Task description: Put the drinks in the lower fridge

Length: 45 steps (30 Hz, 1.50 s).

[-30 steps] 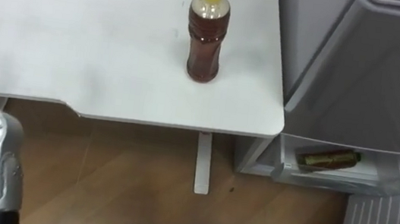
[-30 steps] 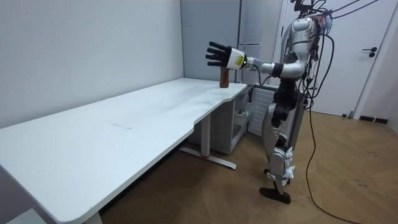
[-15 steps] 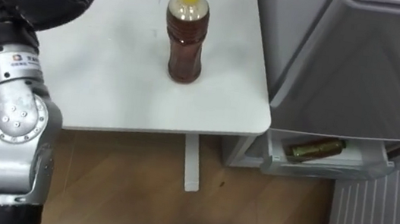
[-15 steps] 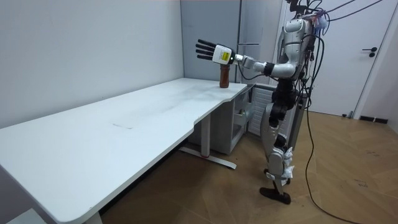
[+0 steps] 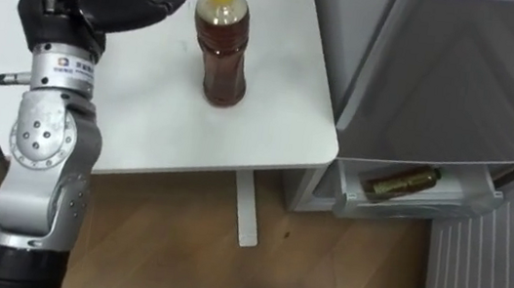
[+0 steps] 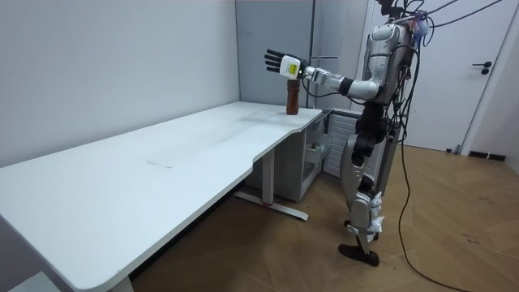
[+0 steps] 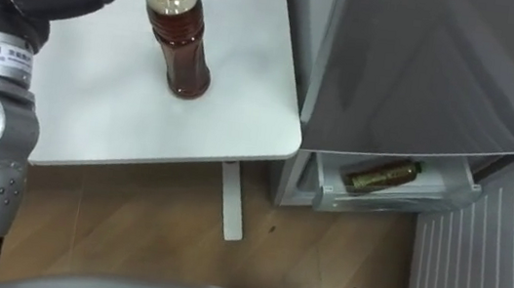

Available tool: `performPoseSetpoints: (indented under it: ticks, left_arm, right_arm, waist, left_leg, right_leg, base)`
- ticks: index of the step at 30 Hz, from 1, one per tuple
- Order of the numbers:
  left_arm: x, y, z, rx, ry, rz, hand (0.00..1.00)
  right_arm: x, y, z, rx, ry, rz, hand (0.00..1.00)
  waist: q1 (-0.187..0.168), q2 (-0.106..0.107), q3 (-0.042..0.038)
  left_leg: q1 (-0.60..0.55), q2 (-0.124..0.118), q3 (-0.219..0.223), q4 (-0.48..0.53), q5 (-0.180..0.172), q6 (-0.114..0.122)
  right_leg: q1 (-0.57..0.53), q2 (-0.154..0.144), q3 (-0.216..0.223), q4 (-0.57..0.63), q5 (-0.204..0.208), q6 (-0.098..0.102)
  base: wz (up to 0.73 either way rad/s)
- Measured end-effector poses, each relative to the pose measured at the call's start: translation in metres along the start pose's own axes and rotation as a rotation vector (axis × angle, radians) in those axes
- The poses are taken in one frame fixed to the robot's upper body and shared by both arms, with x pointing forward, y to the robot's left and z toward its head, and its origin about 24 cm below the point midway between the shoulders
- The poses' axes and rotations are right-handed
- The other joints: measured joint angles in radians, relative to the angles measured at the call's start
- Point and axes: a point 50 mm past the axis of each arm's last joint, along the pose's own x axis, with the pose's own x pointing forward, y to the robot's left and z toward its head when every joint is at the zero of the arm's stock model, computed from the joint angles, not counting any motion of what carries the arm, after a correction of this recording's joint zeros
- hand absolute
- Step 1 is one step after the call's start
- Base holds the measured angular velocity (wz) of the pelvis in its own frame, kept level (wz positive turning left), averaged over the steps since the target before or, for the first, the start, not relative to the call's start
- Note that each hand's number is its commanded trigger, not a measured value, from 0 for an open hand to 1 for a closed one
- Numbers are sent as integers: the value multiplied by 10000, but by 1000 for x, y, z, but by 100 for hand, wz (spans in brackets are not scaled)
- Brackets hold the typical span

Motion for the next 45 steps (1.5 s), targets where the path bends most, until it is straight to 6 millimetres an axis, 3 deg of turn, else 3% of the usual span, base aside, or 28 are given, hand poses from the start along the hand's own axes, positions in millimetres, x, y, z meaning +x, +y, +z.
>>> performPoseSetpoints:
  ticks: [17,25,37,45]
  left_arm:
    - [-1,-5,-8,-12,588,-546,0]
    - [-3,-2,-24,73,1446,-495,0]
    - [-4,-2,-27,70,1623,-673,0]
    - [-10,-6,-50,60,2710,-1117,0]
  right_arm:
    - [0,2,-5,58,276,7,0]
    - [0,1,-6,50,364,-155,0]
    - [0,1,-7,59,394,-160,0]
    - [0,0,-7,66,411,-113,0]
  waist:
    - [-24,-229,8]
    - [-11,-181,-20]
    - [37,-143,-49]
    - [11,-115,-67]
  left_leg:
    - [-15,14,176,3,1,-1]
    - [-21,24,237,2,1,-1]
    - [-9,145,400,0,1,-5]
    - [-6,164,469,17,5,-12]
  right_leg:
    - [-10,43,100,8,77,-13]
    - [-30,54,118,7,78,-15]
    - [-63,92,159,11,119,-54]
    - [-120,112,184,25,159,-77]
  base:
    - [-1]
    - [0]
    - [-3]
    - [-2]
